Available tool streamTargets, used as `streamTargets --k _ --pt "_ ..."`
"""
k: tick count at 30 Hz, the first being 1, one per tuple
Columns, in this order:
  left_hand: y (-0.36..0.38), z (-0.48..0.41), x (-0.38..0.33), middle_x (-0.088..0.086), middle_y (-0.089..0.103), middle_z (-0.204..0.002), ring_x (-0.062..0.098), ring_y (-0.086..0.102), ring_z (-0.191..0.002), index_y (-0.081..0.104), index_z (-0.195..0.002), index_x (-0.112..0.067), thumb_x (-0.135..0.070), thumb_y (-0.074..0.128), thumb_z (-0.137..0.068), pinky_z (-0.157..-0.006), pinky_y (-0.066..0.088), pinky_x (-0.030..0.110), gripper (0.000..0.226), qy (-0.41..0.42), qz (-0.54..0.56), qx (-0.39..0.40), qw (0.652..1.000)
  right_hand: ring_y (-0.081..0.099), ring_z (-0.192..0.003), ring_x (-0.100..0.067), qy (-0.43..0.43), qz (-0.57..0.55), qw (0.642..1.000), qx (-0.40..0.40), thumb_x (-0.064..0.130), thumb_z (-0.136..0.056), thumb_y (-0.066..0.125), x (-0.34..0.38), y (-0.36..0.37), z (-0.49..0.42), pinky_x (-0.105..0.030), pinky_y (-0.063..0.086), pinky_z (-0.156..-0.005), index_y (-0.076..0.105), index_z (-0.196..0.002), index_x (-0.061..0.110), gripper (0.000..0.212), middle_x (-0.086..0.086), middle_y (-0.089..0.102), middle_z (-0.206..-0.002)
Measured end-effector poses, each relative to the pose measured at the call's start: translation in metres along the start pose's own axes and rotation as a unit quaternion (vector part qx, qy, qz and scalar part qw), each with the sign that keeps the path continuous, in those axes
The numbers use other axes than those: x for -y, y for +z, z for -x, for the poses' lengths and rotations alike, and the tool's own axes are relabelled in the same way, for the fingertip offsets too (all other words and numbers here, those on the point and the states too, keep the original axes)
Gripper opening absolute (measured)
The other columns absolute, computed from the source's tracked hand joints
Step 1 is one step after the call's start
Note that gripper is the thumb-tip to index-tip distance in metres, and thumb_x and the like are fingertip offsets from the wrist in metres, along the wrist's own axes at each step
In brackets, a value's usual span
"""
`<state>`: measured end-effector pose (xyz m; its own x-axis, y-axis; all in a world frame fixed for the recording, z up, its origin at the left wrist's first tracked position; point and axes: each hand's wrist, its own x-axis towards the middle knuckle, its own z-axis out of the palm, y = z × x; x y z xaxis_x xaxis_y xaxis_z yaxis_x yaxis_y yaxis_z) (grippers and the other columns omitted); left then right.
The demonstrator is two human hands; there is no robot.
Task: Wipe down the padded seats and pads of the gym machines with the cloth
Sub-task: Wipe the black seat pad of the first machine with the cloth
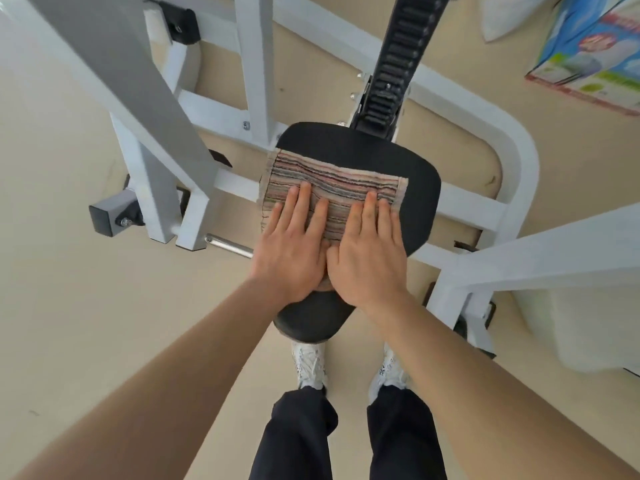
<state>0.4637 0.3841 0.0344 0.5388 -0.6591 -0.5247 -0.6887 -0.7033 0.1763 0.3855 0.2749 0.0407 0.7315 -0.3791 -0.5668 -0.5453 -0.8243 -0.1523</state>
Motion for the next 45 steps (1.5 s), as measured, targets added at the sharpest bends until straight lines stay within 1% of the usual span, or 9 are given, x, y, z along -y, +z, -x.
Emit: streamTargets --k 3,7,12,17,26,34,41,43,45 --pt "-0.012 -0.051 0.005 0.009 -0.002 -0.169 0.023 -0.003 -0.156 0.011 -0.159 -0.017 -0.046 0.023 -0.104 -0.126 0.000 0.039 0.064 0.000 0.030 -0.033 0.999 0.003 -0.156 -0.037 0.028 -0.045 0.998 -0.025 0.043 -0.103 0.026 -0.008 -0.007 -0.048 -0.049 0.004 -0.127 0.010 -0.159 -0.001 0.073 -0.024 0.004 -0.167" --pt "-0.010 -0.103 0.004 0.002 -0.005 -0.169 0.020 -0.003 -0.156 0.002 -0.160 -0.020 -0.048 0.013 -0.104 -0.126 0.003 0.041 0.064 -0.027 -0.013 -0.047 0.998 -0.006 -0.157 -0.033 0.025 -0.054 0.997 -0.055 0.046 -0.105 0.016 -0.027 -0.006 -0.099 -0.047 -0.002 -0.127 0.001 -0.160 0.005 0.071 -0.018 -0.005 -0.169" --pt "-0.021 -0.152 -0.015 0.009 0.028 -0.161 0.032 0.023 -0.149 0.023 -0.156 -0.015 -0.046 0.014 -0.100 -0.122 0.018 0.048 0.064 0.047 -0.076 -0.058 0.994 0.036 -0.141 -0.036 0.061 -0.040 0.993 -0.091 0.046 -0.103 0.022 -0.065 -0.015 -0.122 -0.050 0.014 -0.124 0.033 -0.150 0.005 0.064 -0.019 0.042 -0.150" --pt "-0.022 -0.171 -0.060 0.003 0.049 -0.143 0.029 0.044 -0.130 0.040 -0.147 -0.021 -0.043 0.025 -0.102 -0.114 0.028 0.046 0.053 0.177 -0.096 -0.034 0.979 0.051 -0.124 -0.039 0.119 -0.069 0.989 -0.060 0.042 -0.105 0.024 -0.113 -0.015 -0.101 -0.052 0.027 -0.117 0.049 -0.130 0.004 0.053 -0.020 0.056 -0.132" --pt "-0.031 -0.169 0.017 0.005 0.054 -0.137 0.028 0.049 -0.125 0.046 -0.140 -0.020 -0.040 0.031 -0.104 -0.112 0.031 0.042 0.044 0.100 -0.022 -0.085 0.991 0.047 -0.124 -0.033 -0.014 -0.043 0.996 -0.072 0.039 -0.105 0.027 -0.050 -0.025 -0.142 -0.046 0.034 -0.108 0.041 -0.142 0.006 0.052 -0.015 0.051 -0.137" --pt "-0.025 -0.157 0.028 0.010 0.045 -0.143 0.034 0.039 -0.131 0.037 -0.146 -0.016 -0.041 0.028 -0.102 -0.114 0.030 0.047 0.051 -0.049 -0.010 -0.088 0.995 0.043 -0.132 -0.031 -0.128 -0.030 0.987 -0.090 0.040 -0.104 0.031 -0.038 -0.026 -0.154 -0.045 0.031 -0.112 0.030 -0.152 0.008 0.058 -0.012 0.044 -0.148" --pt "-0.019 -0.155 -0.047 0.000 0.022 -0.164 0.024 0.011 -0.154 0.017 -0.159 -0.023 -0.044 0.016 -0.105 -0.125 0.007 0.050 0.058 0.119 -0.073 -0.022 0.990 0.052 -0.121 -0.035 0.037 -0.104 0.990 -0.087 0.050 -0.101 0.035 -0.113 -0.010 -0.104 -0.046 0.041 -0.100 0.041 -0.141 0.009 0.058 -0.016 0.053 -0.134" --pt "-0.016 -0.161 -0.074 -0.003 0.020 -0.165 0.023 0.008 -0.155 0.018 -0.159 -0.025 -0.044 0.015 -0.105 -0.125 0.005 0.049 0.057 0.161 -0.080 -0.003 0.984 0.053 -0.122 -0.035 0.069 -0.215 0.972 -0.068 0.044 -0.104 0.033 -0.132 0.000 -0.085 -0.044 0.042 -0.098 0.038 -0.144 0.009 0.053 -0.017 0.053 -0.136" --pt "-0.013 -0.166 -0.093 -0.005 0.018 -0.166 0.022 0.008 -0.155 0.021 -0.157 -0.029 -0.043 0.017 -0.105 -0.125 0.004 0.048 0.054 0.201 -0.094 0.007 0.975 0.051 -0.130 -0.028 0.076 -0.391 0.915 -0.055 0.036 -0.108 0.031 -0.139 0.012 -0.071 -0.034 0.040 -0.101 0.034 -0.150 0.013 0.049 -0.012 0.050 -0.146"
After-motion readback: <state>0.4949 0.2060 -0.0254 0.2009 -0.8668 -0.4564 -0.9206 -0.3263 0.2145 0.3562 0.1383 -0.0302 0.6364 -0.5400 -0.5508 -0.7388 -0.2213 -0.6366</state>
